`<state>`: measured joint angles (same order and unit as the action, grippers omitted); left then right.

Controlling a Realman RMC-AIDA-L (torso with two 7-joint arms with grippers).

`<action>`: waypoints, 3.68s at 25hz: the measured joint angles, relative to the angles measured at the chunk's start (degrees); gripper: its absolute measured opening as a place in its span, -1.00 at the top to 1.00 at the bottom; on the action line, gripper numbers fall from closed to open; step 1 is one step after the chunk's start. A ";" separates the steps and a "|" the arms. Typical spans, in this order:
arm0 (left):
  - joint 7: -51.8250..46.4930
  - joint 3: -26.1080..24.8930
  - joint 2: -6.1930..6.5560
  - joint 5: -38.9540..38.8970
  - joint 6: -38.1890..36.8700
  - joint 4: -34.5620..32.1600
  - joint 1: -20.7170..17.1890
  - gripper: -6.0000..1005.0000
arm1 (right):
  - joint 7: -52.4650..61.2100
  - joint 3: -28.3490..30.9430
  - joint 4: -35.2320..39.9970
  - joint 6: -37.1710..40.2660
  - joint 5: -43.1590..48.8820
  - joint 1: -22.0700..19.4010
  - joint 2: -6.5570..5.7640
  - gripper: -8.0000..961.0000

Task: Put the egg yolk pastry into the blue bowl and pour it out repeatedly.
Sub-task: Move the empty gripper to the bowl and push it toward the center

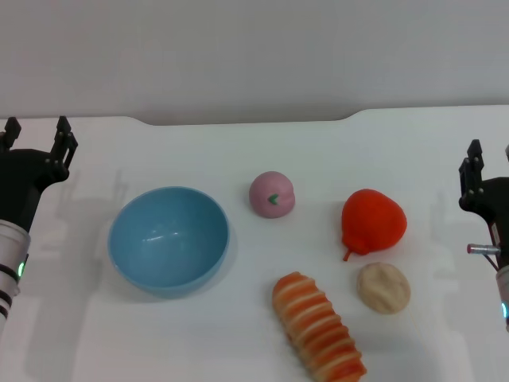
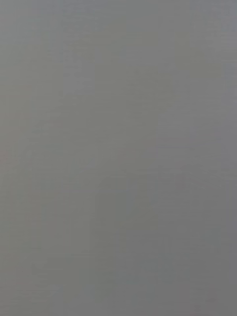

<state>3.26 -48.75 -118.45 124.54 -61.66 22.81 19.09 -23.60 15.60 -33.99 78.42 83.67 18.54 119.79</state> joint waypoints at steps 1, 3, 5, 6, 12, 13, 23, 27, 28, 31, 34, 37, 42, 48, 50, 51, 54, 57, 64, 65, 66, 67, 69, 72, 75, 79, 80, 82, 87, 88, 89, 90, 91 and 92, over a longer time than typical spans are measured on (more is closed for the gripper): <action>0.00 0.01 -0.03 -0.01 0.00 0.02 0.11 -0.39 | 0.07 -0.26 0.29 0.10 0.00 -0.12 0.00 0.10; -0.01 0.03 -0.13 -0.01 -0.01 0.34 0.12 -0.39 | 0.12 -0.76 0.75 0.05 0.00 -0.08 0.00 0.10; -0.01 0.24 -0.14 0.06 -0.04 1.23 -0.32 -0.39 | 0.15 -1.53 1.03 -0.05 0.00 0.20 -0.05 0.10; 0.04 0.51 -0.03 0.17 -0.05 1.99 -0.63 -0.39 | 0.15 -1.90 1.25 -0.07 0.00 0.31 -0.12 0.10; 0.72 0.70 1.17 1.50 0.24 8.05 -1.63 -0.39 | 0.26 -2.61 3.14 -0.29 -0.05 0.73 -0.35 0.10; 0.66 0.06 1.51 2.48 0.61 9.03 -1.38 -0.39 | 0.28 -2.61 3.50 -0.43 -0.06 0.89 -0.38 0.10; 0.15 -21.34 2.97 19.11 37.26 31.83 0.72 -0.39 | 4.18 -2.82 6.04 -1.71 -0.04 1.43 -0.45 0.10; 0.61 -27.56 2.73 23.15 55.04 43.39 -0.05 -0.39 | 4.21 -2.84 6.31 -1.71 -0.02 0.69 -0.42 0.10; 0.71 -28.45 2.81 23.65 58.27 45.54 -0.25 -0.39 | 4.22 -2.85 6.40 -1.71 -0.02 0.60 -0.42 0.10; 3.11 -32.28 2.95 24.75 73.17 54.01 -1.03 -0.39 | 4.23 -2.85 6.78 -1.71 0.00 0.61 -0.42 0.10; 7.65 -37.48 1.98 24.63 87.54 61.66 -1.74 -0.38 | 4.24 -2.86 6.86 -1.70 0.01 0.86 -0.46 0.10; 11.13 -42.01 0.93 24.42 99.87 68.00 -2.20 -0.39 | 4.26 -2.85 6.94 -1.70 0.01 1.04 -0.51 0.10; 11.93 -46.54 0.90 24.40 117.35 75.79 -1.49 -0.38 | 4.27 -2.31 7.88 -1.69 -0.08 1.17 -0.52 0.10; 11.28 -50.57 0.83 24.79 136.88 78.49 4.35 -0.37 | 4.31 -2.17 8.95 -1.71 -0.42 1.84 -0.55 0.10; 11.24 -50.81 0.78 24.81 138.65 77.76 5.53 -0.37 | 4.34 -2.14 9.54 -1.71 -0.44 2.18 -0.55 0.10; 11.19 -50.80 0.76 24.89 139.51 76.88 6.39 -0.37 | 4.34 -2.15 9.66 -1.72 -0.45 2.30 -0.55 0.10; 10.80 -50.55 0.70 26.10 140.60 71.56 9.60 -0.36 | 4.35 -2.12 10.07 -1.73 -0.46 2.58 -0.54 0.10; 10.54 -50.49 0.63 28.53 139.59 64.54 13.02 -0.35 | 4.35 -2.07 10.85 -1.75 -0.48 2.73 -0.53 0.10; 10.85 -50.49 0.61 31.10 133.88 51.71 17.94 -0.34 | 4.35 -2.06 11.88 -1.79 -0.56 2.48 -0.52 0.10; 10.94 -50.49 0.65 31.17 133.72 49.79 18.80 -0.34 | 4.35 -2.06 12.02 -1.79 -0.58 2.44 -0.52 0.10; 11.00 -50.49 0.70 31.23 133.70 48.60 19.35 -0.34 | 4.35 -2.06 12.12 -1.79 -0.59 2.41 -0.52 0.10; 11.11 -50.49 0.78 31.33 133.75 47.38 19.95 -0.33 | 4.35 -2.06 12.17 -1.79 -0.60 2.38 -0.52 0.10; 11.60 -50.49 0.86 31.42 134.11 46.10 20.55 -0.33 | 4.35 -2.06 12.46 -1.79 -0.61 2.33 -0.52 0.10; 13.01 -50.58 0.91 31.52 134.54 45.77 20.61 -0.32 | 4.35 -2.05 12.71 -1.79 -0.62 2.31 -0.52 0.10; 14.27 -51.02 0.92 32.64 134.59 45.64 20.36 -0.32 | 4.35 -1.98 12.84 -1.79 -0.61 2.36 -0.52 0.11; 14.58 -51.14 0.97 34.70 135.17 44.70 20.30 -0.31 | 4.35 -1.97 13.26 -1.79 -0.61 2.40 -0.52 0.11; 14.60 -51.15 0.98 34.89 135.45 44.45 20.30 -0.31 | 4.35 -1.97 13.31 -1.79 -0.61 2.38 -0.52 0.11; 14.62 -51.19 1.03 35.26 136.14 43.32 20.43 -0.30 | 4.35 -1.97 13.44 -1.78 -0.62 2.31 -0.52 0.11; 14.65 -51.26 1.03 35.41 137.12 40.25 21.43 -0.29 | 4.35 -1.97 13.67 -1.78 -0.61 2.23 -0.52 0.11; 14.64 -51.27 1.03 35.42 137.34 39.54 21.75 -0.29 | 4.35 -1.98 13.81 -1.78 -0.62 2.26 -0.52 0.11; 14.59 -51.27 1.03 35.43 137.52 39.00 22.02 -0.29 | 4.35 -1.97 13.95 -1.78 -0.62 2.31 -0.52 0.11; 14.50 -51.27 1.03 35.43 137.68 38.42 22.31 -0.29 | 4.35 -1.97 14.08 -1.78 -0.62 2.36 -0.52 0.11; 14.38 -51.27 1.03 35.43 137.79 37.60 22.67 -0.29 | 4.35 -1.98 14.17 -1.78 -0.61 2.41 -0.52 0.11; 14.30 -51.27 1.03 35.43 137.83 36.80 23.02 -0.29 | 4.35 -1.97 14.20 -1.78 -0.62 2.43 -0.52 0.11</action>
<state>17.55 -100.03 -117.42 159.97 76.17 59.60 42.11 -19.25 13.62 -19.78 76.64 83.05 20.97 119.27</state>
